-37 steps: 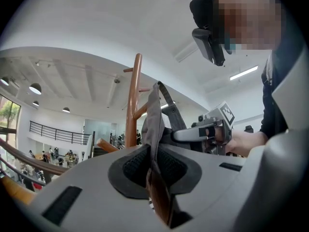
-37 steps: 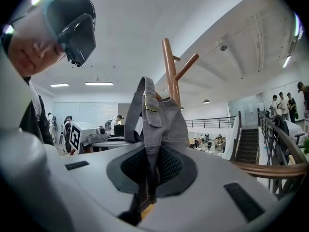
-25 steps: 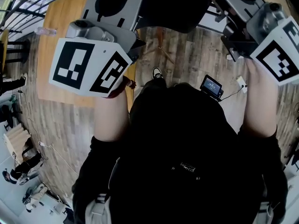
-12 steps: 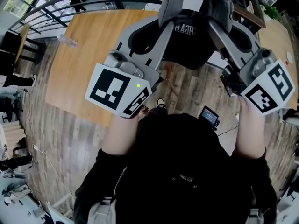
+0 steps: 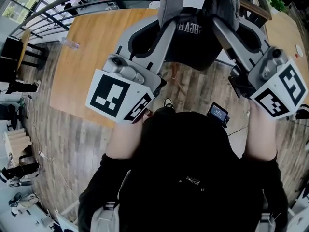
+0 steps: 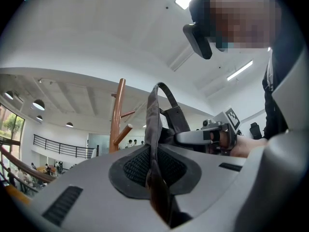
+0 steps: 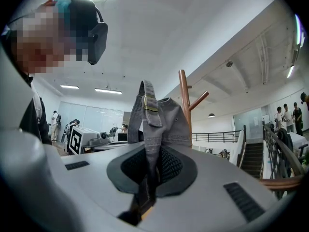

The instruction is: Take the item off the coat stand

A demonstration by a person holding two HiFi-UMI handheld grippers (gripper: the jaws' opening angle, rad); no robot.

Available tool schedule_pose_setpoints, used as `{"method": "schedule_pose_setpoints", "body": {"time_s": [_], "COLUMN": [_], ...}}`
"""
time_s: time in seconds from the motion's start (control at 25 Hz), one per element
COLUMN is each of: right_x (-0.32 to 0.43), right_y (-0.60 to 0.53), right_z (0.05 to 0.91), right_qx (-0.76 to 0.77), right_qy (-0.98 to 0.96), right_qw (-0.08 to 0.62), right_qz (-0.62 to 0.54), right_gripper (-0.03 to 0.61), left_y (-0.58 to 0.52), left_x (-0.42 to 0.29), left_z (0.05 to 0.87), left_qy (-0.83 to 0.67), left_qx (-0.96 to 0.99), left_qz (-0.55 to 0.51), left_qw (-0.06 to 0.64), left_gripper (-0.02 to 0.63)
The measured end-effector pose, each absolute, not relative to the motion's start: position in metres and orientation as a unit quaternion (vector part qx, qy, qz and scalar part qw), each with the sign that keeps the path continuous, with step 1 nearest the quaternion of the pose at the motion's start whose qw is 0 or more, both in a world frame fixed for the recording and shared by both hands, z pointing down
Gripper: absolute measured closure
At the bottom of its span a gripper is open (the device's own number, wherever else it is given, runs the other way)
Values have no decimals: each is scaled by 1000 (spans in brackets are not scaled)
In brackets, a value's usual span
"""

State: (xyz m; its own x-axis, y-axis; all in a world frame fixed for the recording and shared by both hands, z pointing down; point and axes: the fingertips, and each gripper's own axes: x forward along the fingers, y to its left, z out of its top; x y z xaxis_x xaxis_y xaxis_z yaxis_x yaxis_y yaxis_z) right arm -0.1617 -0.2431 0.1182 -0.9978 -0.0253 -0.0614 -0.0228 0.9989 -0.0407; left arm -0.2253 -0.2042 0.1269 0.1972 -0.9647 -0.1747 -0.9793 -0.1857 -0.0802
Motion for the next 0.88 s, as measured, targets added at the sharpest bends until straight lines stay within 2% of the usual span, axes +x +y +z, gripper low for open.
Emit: {"method": "schedule_pose_setpoints", "body": {"time_s": [0.48,0.88], "right_x": [-59,28], "right_y": [-264,-297], "right_z": [149,190], "right_qx": [-156,-274], "right_qy": [987,960], "right_qw": [-38,-63], "right_qz": [34,-1], "right_gripper": [548,548], "left_y": [-254,-306], "left_x": [-120,-31], "left_z": [151,188], "left_qy": [558,460], "left_qx": [-829,-887], "left_qz": [32,13], "left_qw": [12,-42], "left_gripper": [586,586]}}
